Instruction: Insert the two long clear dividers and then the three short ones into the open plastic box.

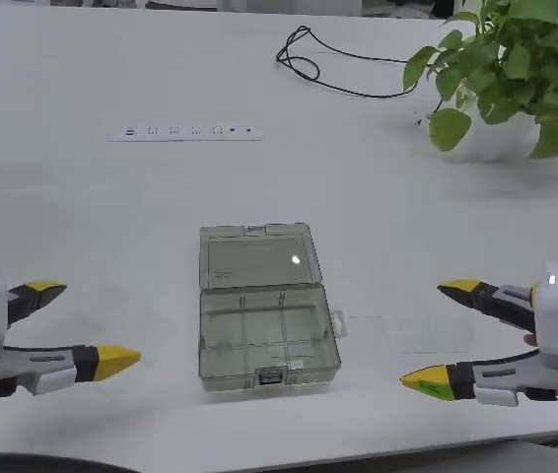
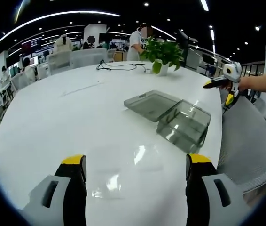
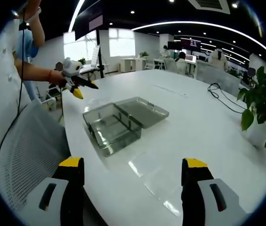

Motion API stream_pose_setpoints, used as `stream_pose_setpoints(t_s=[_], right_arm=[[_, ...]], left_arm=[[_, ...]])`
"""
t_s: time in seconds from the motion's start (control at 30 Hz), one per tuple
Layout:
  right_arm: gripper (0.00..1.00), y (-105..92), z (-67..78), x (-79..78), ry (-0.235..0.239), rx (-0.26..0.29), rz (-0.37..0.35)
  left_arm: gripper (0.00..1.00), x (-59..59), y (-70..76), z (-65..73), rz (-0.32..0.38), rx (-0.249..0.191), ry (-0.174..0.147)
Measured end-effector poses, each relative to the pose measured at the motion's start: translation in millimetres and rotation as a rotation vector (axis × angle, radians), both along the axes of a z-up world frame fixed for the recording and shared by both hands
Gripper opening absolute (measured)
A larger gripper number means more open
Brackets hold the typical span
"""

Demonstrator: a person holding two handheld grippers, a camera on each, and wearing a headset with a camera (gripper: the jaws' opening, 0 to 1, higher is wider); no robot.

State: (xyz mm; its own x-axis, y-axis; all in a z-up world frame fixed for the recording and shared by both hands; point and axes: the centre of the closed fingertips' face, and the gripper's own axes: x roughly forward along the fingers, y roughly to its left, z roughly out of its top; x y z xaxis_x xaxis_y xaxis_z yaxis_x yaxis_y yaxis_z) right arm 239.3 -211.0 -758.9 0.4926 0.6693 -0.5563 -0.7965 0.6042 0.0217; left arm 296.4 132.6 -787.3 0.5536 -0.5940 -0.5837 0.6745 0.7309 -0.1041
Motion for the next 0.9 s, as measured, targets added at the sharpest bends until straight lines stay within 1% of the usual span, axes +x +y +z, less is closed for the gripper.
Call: stream_pose_setpoints(t_s=[0.03, 0.07, 0.13, 0.17, 0.23, 0.3, 0.33, 0.37, 0.4, 0.47, 0.53, 0.57, 0.67, 0.73, 0.8, 0.83, 0.9], right_arm=[[0.86, -0.4, -0.1, -0.2, -0.001, 0.001, -0.001], [0.86, -1.3, -0.6, 0.3, -0.001, 0.002, -0.002], [0.86, -2.4, -1.4, 0.5, -0.001, 0.002, -0.003], [0.86, -2.3, -1.5, 0.2, 0.000, 0.002, -0.003], [0.86, -3.0, -2.3, -0.1, 0.002, 0.004, -0.006], [0.86, -2.2, -2.3, -1.5, 0.004, 0.005, -0.008], [0.86, -3.3, -3.9, -1.5, 0.006, 0.006, -0.010], [0.86, -4.1, -5.1, -1.5, 0.006, 0.005, -0.009], [0.86, -3.5, -5.3, -2.2, 0.008, 0.005, -0.010], [0.85, -1.6, -4.8, -3.4, 0.009, 0.006, -0.011], [0.85, 0.4, -3.7, -4.5, 0.011, 0.007, -0.012], [0.85, 1.3, -3.0, -4.7, 0.011, 0.008, -0.013], [0.85, 3.6, -0.6, -5.0, 0.008, 0.009, -0.013], [0.85, 4.7, 0.5, -5.1, 0.009, 0.010, -0.012], [0.85, 5.1, 1.1, -4.7, 0.009, 0.009, -0.011], [0.85, 5.4, 1.6, -4.3, 0.009, 0.011, -0.011], [0.85, 6.5, 2.5, -4.2, 0.009, 0.013, -0.012]], left_arm=[[0.88, 2.2, 6.3, -3.7, 0.017, 0.022, 0.007], [0.87, 3.0, 9.6, -6.0, 0.024, 0.035, 0.013], [0.84, 3.9, 13.4, -9.5, 0.042, 0.032, 0.040], [0.82, 4.1, 16.4, -12.1, 0.055, 0.041, 0.057], [0.79, 6.3, 22.1, -17.5, 0.066, 0.075, 0.064], [0.75, 7.9, 23.9, -20.6, 0.075, 0.084, 0.075], [0.73, 7.7, 25.6, -23.6, 0.080, 0.099, 0.090], [0.70, 4.2, 26.9, -27.2, 0.086, 0.108, 0.120], [0.68, 8.0, 25.8, -26.1, 0.079, 0.105, 0.098], [0.66, 8.3, 27.0, -29.4, 0.084, 0.115, 0.113], [0.63, 9.7, 29.0, -33.8, 0.084, 0.134, 0.122], [0.62, 9.6, 31.2, -36.9, 0.085, 0.152, 0.134], [0.58, 10.2, 32.4, -40.2, 0.086, 0.166, 0.147], [0.56, 10.3, 35.3, -43.8, 0.094, 0.188, 0.162], [0.54, 10.7, 36.1, -45.7, 0.098, 0.192, 0.169], [0.53, 9.7, 37.5, -47.4, 0.101, 0.206, 0.179], [0.51, 9.3, 36.5, -47.0, 0.096, 0.211, 0.177]])
